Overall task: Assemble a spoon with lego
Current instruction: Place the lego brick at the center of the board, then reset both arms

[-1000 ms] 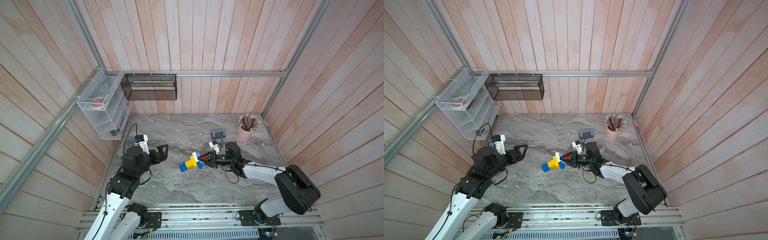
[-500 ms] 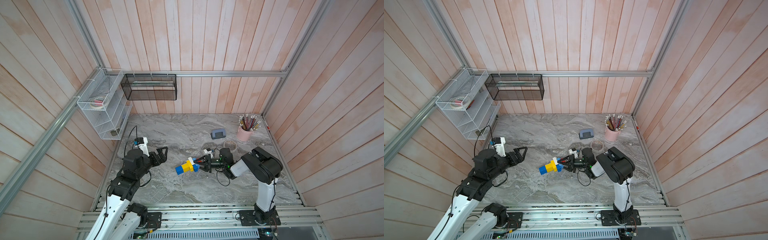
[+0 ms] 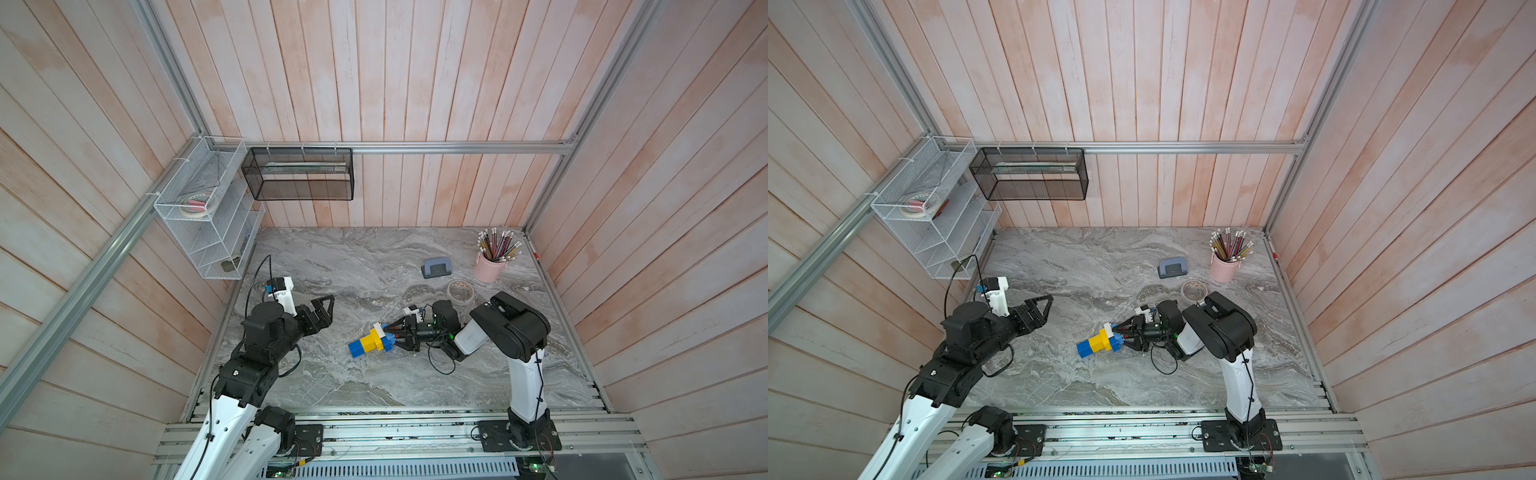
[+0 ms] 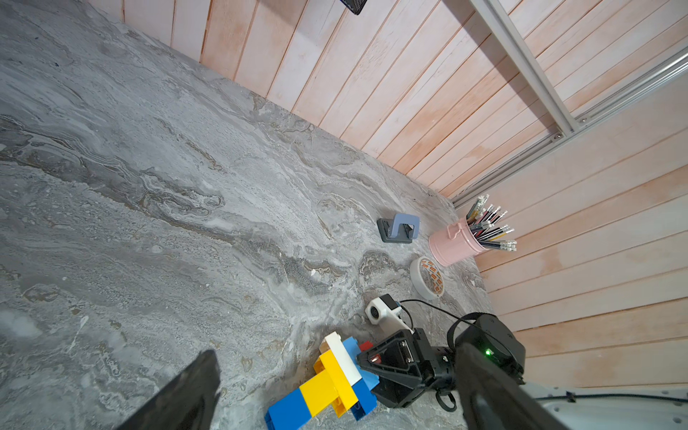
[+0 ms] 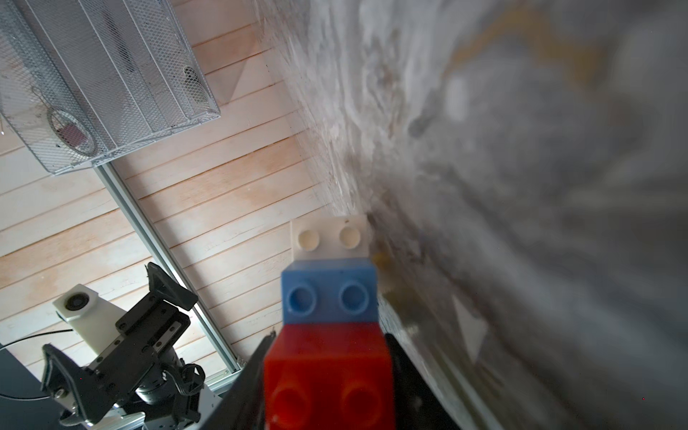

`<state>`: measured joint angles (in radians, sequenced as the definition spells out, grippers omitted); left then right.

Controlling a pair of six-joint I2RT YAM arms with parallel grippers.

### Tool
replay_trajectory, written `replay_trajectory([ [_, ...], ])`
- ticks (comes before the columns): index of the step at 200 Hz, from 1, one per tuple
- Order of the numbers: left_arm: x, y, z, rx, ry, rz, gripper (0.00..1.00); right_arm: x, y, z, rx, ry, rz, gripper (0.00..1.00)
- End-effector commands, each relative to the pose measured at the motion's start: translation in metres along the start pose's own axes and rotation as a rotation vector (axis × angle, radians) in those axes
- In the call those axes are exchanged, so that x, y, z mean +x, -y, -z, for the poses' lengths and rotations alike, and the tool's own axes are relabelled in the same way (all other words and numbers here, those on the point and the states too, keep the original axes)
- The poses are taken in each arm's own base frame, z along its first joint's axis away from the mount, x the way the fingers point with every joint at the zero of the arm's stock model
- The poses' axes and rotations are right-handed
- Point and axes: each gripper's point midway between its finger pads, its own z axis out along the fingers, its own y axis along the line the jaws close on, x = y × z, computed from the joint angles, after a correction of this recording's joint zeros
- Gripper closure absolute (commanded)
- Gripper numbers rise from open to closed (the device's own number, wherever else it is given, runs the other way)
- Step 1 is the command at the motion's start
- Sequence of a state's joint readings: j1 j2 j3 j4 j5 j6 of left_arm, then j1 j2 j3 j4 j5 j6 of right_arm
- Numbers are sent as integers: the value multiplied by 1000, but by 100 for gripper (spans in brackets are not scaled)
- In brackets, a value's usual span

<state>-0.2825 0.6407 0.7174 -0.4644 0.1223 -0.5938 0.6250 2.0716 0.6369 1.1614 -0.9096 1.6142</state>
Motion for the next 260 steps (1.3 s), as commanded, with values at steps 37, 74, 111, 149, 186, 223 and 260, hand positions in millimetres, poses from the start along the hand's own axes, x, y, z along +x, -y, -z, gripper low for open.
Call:
replay_trajectory([
  [37,7,-7,4,-23,-13,-15,0,10,46,19,207,73,-76,15],
  [74,8,-10,6,-36,-5,-16,0,-2,73,76,556,229,24,6],
  [111,18,-24,-1,-74,-7,3,0,-22,70,147,797,452,127,3],
  [149,37,-45,-32,-121,-49,28,0,-53,21,222,970,809,327,2],
  [186,11,-84,-53,-302,144,-52,0,-72,-56,298,1018,1273,679,2],
  [223,-23,-122,-34,-497,495,-286,0,-70,-71,367,1127,1581,891,2],
  [260,-12,-159,-14,-551,636,-442,0,-62,-39,408,1062,1763,924,2],
])
